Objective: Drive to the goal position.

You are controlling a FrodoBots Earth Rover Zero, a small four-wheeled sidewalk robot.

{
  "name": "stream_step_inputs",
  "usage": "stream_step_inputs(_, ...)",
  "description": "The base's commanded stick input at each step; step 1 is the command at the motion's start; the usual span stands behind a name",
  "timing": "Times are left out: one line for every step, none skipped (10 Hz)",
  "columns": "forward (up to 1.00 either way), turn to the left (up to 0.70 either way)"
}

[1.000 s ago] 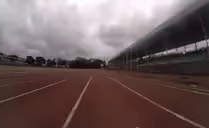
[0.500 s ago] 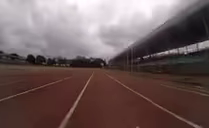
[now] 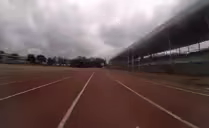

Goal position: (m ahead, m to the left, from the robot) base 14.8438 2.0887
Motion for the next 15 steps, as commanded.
stream_step_inputs(0.70, 0.00)
stream_step_inputs(0.70, 0.00)
stream_step_inputs(0.70, 0.00)
stream_step_inputs(0.70, 0.00)
stream_step_inputs(0.70, 0.00)
stream_step_inputs(0.70, 0.00)
stream_step_inputs(0.70, 0.00)
stream_step_inputs(0.70, 0.00)
stream_step_inputs(0.70, 0.00)
stream_step_inputs(0.70, 0.00)
stream_step_inputs(0.70, 0.00)
stream_step_inputs(0.70, 0.00)
stream_step_inputs(0.70, 0.00)
stream_step_inputs(0.70, 0.00)
stream_step_inputs(0.70, 0.00)
